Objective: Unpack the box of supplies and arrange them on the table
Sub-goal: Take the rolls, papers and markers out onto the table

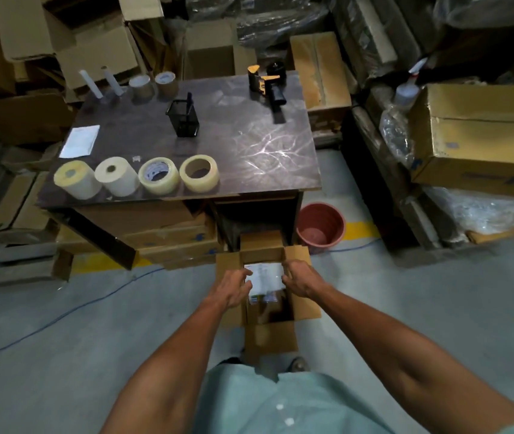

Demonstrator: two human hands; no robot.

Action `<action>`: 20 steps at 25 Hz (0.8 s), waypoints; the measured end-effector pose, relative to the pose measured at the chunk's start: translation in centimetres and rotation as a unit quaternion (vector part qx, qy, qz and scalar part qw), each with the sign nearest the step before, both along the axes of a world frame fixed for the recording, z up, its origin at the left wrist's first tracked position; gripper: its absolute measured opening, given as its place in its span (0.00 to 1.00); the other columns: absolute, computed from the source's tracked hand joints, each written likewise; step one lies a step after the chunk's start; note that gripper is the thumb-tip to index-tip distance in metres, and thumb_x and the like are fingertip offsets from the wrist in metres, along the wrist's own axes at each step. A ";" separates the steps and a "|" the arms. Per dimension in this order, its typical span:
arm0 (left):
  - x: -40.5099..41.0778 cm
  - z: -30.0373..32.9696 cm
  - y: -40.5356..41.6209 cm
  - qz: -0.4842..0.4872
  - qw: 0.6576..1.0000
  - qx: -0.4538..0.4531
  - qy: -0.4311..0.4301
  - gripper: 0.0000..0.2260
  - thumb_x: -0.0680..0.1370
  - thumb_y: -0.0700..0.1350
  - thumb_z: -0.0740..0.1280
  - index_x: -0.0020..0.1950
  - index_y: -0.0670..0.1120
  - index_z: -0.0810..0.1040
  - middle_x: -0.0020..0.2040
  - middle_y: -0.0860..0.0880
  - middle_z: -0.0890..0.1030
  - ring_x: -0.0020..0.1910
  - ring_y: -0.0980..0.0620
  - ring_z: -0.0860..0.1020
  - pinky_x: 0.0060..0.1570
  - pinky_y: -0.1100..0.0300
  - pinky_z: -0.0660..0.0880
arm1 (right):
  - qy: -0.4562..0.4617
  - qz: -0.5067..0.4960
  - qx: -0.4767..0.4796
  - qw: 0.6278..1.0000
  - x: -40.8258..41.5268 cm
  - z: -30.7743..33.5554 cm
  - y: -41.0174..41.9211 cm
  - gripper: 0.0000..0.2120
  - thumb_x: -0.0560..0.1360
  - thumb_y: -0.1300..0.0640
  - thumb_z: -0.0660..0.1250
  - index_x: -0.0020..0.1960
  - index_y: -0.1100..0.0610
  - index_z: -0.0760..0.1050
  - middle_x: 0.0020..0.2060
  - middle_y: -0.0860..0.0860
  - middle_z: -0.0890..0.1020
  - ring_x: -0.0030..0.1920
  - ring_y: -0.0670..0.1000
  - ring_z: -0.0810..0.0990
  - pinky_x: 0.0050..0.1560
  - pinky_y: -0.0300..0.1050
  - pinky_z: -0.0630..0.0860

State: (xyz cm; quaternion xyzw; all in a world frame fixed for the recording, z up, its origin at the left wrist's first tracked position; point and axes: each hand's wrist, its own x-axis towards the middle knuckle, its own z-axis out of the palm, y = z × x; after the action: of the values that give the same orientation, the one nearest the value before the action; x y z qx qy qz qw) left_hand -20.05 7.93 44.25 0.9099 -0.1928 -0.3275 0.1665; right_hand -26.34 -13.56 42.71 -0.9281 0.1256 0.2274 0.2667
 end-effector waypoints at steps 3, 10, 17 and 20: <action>-1.7 -1.7 -0.1 -0.006 1.000 -0.009 0.028 0.21 0.79 0.55 0.57 0.71 0.53 0.70 0.69 0.44 0.73 0.65 0.46 0.74 0.64 0.48 0.73 | 0.028 -0.023 0.002 0.999 -1.8 -0.9 1.2 0.21 0.79 0.52 0.63 0.70 0.59 0.70 0.63 0.59 0.78 0.62 0.59 0.77 0.60 0.54 0.77; -2.1 -8.6 0.8 0.010 0.998 -0.041 0.040 0.20 0.78 0.53 0.57 0.68 0.51 0.73 0.62 0.44 0.79 0.58 0.45 0.78 0.58 0.49 0.77 | 0.053 -0.068 0.015 0.996 -2.2 -8.4 3.7 0.15 0.75 0.54 0.62 0.59 0.57 0.76 0.55 0.58 0.82 0.53 0.59 0.80 0.52 0.49 0.79; -0.4 -24.1 -0.4 0.055 0.996 -0.054 0.046 0.13 0.81 0.47 0.61 0.63 0.46 0.77 0.58 0.46 0.80 0.54 0.48 0.79 0.50 0.59 0.74 | 0.080 -0.081 0.048 0.992 1.6 -23.8 4.3 0.16 0.76 0.57 0.65 0.62 0.60 0.76 0.57 0.57 0.82 0.55 0.59 0.81 0.56 0.48 0.78; 1.5 -32.3 -1.9 0.065 0.996 -0.039 0.036 0.15 0.81 0.47 0.61 0.66 0.46 0.75 0.64 0.43 0.77 0.60 0.45 0.76 0.59 0.55 0.73 | 0.097 -0.060 0.049 0.992 3.7 -32.6 3.2 0.20 0.75 0.50 0.65 0.63 0.59 0.75 0.59 0.59 0.81 0.57 0.60 0.80 0.57 0.49 0.77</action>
State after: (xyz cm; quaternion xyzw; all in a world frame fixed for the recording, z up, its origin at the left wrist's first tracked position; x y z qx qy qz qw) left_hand -18.55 6.08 11.92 0.9009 -0.1396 -0.3412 0.2292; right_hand -22.68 -10.40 10.10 -0.8783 0.1950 0.3059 0.3114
